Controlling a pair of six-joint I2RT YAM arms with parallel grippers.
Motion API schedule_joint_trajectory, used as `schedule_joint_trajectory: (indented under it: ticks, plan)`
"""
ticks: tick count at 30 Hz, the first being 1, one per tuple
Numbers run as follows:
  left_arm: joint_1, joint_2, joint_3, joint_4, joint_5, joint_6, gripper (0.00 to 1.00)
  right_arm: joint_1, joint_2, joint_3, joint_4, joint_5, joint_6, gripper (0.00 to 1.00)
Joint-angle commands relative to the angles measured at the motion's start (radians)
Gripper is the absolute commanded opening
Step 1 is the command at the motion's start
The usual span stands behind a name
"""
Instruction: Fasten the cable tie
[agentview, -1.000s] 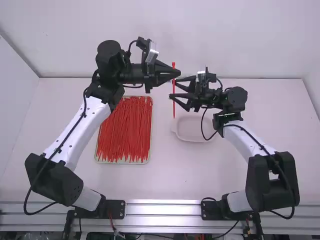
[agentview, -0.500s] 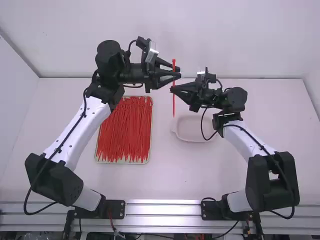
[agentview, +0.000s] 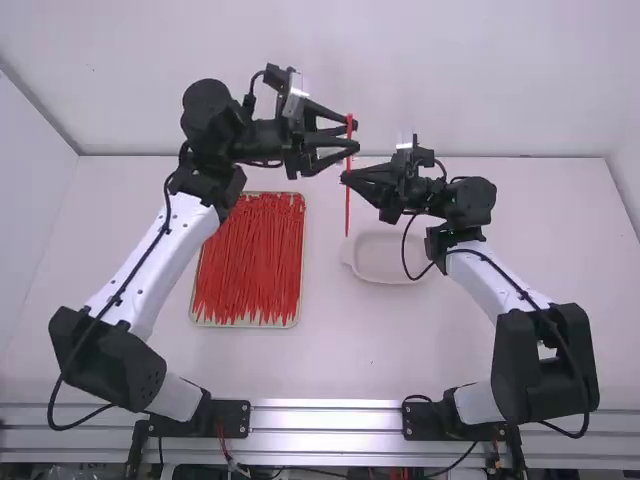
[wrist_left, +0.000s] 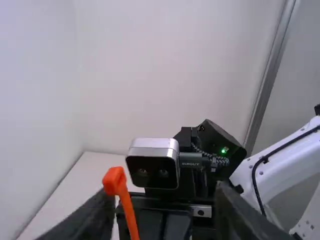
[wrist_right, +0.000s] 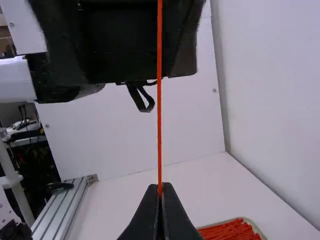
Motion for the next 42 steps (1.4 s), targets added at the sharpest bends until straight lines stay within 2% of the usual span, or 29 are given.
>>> schedule_joint_trajectory:
  ticks: [1, 4, 18, 23, 30, 36, 37, 42]
  plan:
    - [0.024, -0.001, 0.025, 0.011, 0.014, -0.045, 0.38, -0.001, 0.007, 0.024, 0.007, 0.002, 0.004, 0.00]
    - [0.026, -0.001, 0.025, 0.006, 0.014, -0.044, 0.33, -0.001, 0.007, 0.024, 0.008, 0.003, 0.004, 0.00]
    - [0.020, -0.001, 0.025, 0.005, 0.010, -0.042, 0.35, 0.000, 0.007, 0.024, 0.029, -0.002, 0.004, 0.00]
    - [0.025, -0.001, 0.025, 0.005, 0.011, -0.036, 0.31, -0.001, 0.007, 0.024, 0.028, -0.006, 0.004, 0.00]
    - [0.023, 0.000, 0.025, 0.004, 0.013, -0.036, 0.31, 0.023, 0.007, 0.024, 0.027, -0.008, -0.012, 0.00]
    - [0.026, 0.000, 0.025, -0.014, 0.014, -0.036, 0.20, 0.032, 0.007, 0.024, 0.026, -0.013, -0.041, 0.00]
    - [0.026, 0.000, 0.025, -0.017, 0.014, -0.036, 0.15, 0.030, 0.007, 0.024, 0.026, -0.014, -0.037, 0.00]
    - [0.027, 0.000, 0.025, -0.017, 0.020, -0.036, 0.11, 0.021, 0.007, 0.024, 0.026, -0.014, -0.037, 0.00]
